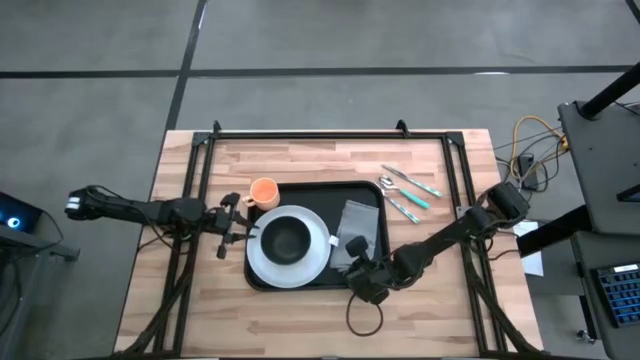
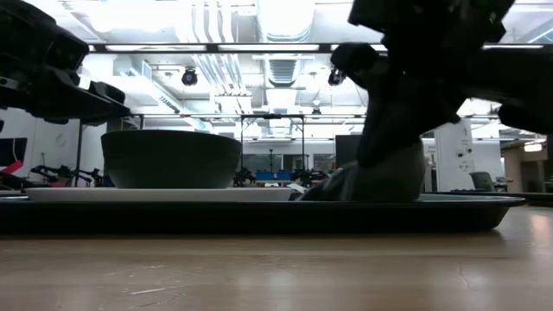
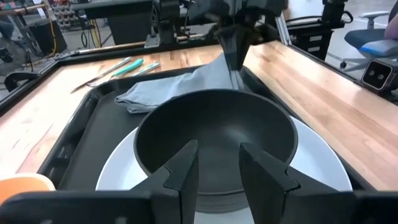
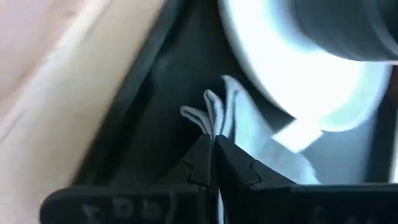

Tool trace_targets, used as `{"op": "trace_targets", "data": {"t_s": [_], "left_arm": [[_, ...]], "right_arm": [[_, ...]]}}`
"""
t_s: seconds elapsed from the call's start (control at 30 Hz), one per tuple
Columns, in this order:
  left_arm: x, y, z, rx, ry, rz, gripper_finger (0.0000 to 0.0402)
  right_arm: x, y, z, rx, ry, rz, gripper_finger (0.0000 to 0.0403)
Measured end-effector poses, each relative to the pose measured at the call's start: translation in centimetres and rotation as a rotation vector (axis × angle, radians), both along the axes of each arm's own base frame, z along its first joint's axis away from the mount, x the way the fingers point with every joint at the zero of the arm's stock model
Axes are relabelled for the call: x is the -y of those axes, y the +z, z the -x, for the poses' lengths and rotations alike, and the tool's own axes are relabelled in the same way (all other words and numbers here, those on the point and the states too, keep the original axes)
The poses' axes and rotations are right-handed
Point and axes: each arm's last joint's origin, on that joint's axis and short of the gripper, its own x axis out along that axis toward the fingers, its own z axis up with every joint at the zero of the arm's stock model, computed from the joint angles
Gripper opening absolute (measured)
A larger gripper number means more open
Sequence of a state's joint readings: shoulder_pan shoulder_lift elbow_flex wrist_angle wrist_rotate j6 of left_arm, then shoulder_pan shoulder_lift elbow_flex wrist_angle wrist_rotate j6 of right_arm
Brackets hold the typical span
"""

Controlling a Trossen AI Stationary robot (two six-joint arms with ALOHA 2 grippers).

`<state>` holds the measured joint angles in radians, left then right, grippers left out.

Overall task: Set up tray
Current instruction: Put the gray napkin on the black serving tray beside the white plate

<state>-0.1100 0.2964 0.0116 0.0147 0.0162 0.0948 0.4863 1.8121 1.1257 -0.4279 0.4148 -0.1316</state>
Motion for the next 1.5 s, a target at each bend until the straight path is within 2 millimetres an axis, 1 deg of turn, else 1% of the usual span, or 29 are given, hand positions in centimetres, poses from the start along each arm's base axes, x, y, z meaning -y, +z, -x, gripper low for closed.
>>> {"op": "trace_targets", "data": {"t_s": [0.1,0.17,0.27,0.47,0.67,0.8,0.93,1.1,1.33,1.5], "left_arm": [[0.0,-0.1,-0.1,-0.013,0.0,-0.002,0.0096],[0.0,-0.2,-0.1,-0.02,0.0,-0.002,0.0096],[0.0,-0.3,-0.1,-0.032,0.0,-0.004,0.0096],[0.0,-0.5,-0.2,-0.048,0.0,-0.005,0.0096],[0.0,-0.5,-0.2,-0.058,0.0,-0.006,0.0096],[0.0,-0.5,-0.2,-0.058,0.0,-0.006,0.0096],[0.0,-0.5,-0.2,-0.058,0.0,-0.006,0.0096],[0.0,-0.5,-0.2,-0.057,0.0,-0.006,0.0096],[0.0,-0.5,-0.2,-0.057,0.0,-0.006,0.0096],[0.0,-0.5,-0.2,-0.057,0.0,-0.006,0.0096]], "right_arm": [[0.3,0.6,0.0,0.028,-0.093,0.056,0.0009],[0.5,0.7,0.3,0.001,-0.113,0.078,0.0009],[0.5,0.4,0.8,-0.09,-0.087,0.031,0.0009],[0.4,0.1,1.1,-0.137,-0.07,-0.046,0.0009],[0.0,0.1,0.9,-0.139,-0.044,-0.126,0.0009],[-0.2,-0.1,1.0,-0.181,-0.003,-0.195,0.0009],[-0.1,-0.4,1.1,-0.175,-0.004,-0.176,0.0015],[0.2,-0.7,1.2,-0.165,-0.026,-0.135,0.005],[0.3,-0.8,1.3,-0.163,-0.037,-0.115,0.0122],[0.2,-0.4,1.0,-0.147,-0.036,-0.123,0.0166]]}}
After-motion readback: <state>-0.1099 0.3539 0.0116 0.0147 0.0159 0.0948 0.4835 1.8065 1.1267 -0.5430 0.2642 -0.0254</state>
